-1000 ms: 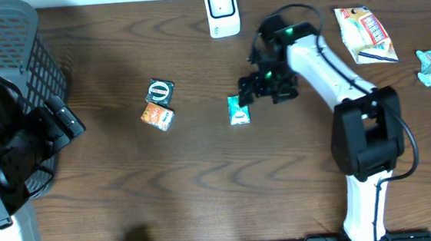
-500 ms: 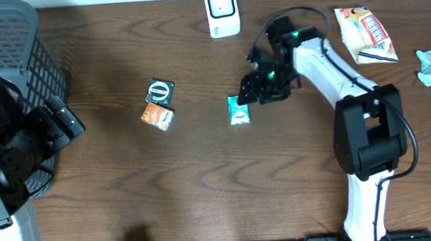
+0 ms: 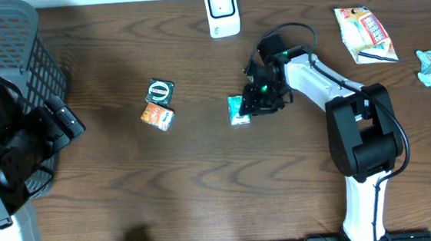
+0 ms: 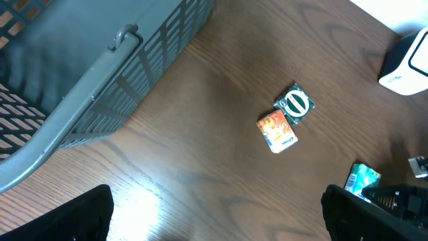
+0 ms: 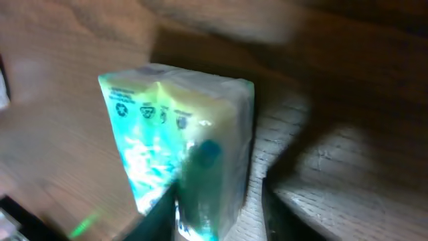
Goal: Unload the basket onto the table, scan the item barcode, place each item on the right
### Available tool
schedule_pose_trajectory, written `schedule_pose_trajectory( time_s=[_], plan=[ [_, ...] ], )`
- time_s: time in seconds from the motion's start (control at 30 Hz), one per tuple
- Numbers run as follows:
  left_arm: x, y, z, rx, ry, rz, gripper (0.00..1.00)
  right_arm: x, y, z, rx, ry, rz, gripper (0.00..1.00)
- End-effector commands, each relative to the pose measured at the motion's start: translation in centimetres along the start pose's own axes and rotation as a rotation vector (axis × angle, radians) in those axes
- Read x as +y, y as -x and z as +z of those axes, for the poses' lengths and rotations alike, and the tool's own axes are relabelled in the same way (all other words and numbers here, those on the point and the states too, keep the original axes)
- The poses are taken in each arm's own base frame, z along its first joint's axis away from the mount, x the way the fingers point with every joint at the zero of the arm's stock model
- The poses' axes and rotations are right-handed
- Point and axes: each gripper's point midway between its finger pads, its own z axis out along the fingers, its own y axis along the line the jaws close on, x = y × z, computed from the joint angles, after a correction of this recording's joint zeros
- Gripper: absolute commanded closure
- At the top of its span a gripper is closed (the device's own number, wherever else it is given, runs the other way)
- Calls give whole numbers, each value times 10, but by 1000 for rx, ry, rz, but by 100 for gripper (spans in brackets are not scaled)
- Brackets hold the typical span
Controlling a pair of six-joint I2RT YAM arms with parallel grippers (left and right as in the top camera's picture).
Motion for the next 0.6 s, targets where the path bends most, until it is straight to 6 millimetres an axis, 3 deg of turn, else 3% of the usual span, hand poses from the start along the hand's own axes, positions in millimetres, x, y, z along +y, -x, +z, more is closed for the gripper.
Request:
schedule_pose_trajectory(
  time_s=[0.0,0.1,0.37,0.57],
  plan=[
    [3,-1,2,8,15,-6,2,1,-1,-4,-8,-9,10,89],
    [3,-1,2,8,15,-6,2,2,-1,-4,-7,-6,10,99],
    [3,-1,2,8,15,-6,2,27,-2,-15,12,203,-40,99],
    [3,-1,2,8,15,-6,3,50,-3,-38,8,452,-104,99]
  ],
)
